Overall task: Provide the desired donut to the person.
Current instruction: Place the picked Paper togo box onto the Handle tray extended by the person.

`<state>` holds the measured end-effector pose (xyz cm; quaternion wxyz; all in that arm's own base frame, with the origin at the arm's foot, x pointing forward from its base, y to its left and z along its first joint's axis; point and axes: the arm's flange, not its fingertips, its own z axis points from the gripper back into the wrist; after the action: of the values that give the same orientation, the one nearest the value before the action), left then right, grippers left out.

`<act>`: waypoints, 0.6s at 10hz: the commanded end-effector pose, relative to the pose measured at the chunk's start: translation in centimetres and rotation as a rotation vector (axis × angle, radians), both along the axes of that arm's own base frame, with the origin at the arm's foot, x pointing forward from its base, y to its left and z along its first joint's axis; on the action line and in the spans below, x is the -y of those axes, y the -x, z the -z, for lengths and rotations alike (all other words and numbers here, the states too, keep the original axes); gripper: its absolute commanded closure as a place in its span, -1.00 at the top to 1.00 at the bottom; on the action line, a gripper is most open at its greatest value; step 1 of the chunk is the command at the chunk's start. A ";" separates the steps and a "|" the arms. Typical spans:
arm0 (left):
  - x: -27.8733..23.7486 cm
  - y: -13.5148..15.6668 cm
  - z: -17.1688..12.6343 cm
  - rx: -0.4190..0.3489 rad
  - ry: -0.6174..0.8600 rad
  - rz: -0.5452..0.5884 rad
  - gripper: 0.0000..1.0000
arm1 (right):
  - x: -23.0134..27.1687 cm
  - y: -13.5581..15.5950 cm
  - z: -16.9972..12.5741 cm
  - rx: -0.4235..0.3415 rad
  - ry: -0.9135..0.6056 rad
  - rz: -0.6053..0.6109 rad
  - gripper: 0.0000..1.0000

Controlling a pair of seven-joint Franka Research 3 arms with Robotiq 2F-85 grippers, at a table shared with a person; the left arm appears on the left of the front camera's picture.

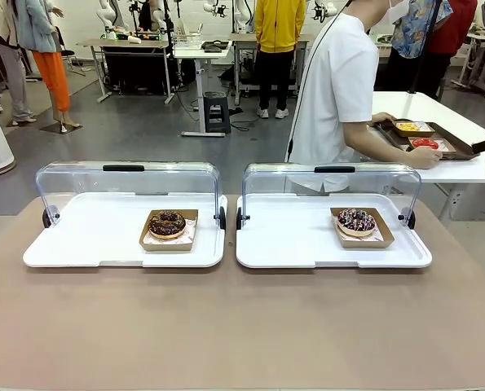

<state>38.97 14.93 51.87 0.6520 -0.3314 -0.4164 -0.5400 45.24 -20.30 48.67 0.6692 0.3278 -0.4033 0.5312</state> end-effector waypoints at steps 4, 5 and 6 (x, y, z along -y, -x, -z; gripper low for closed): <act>0.0 -0.1 -0.2 0.016 0.018 -0.002 1.00 | 0.1 -0.1 0.0 -0.007 0.004 0.011 1.00; 0.0 -0.1 -0.2 0.016 0.018 -0.002 1.00 | 0.1 -0.1 0.0 -0.007 0.004 0.011 1.00; 0.0 -0.1 -0.2 0.016 0.018 -0.002 1.00 | 0.1 -0.1 0.0 -0.007 0.004 0.011 1.00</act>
<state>38.97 14.93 51.87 0.6520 -0.3314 -0.4164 -0.5400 45.24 -20.30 48.67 0.6692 0.3278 -0.4033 0.5312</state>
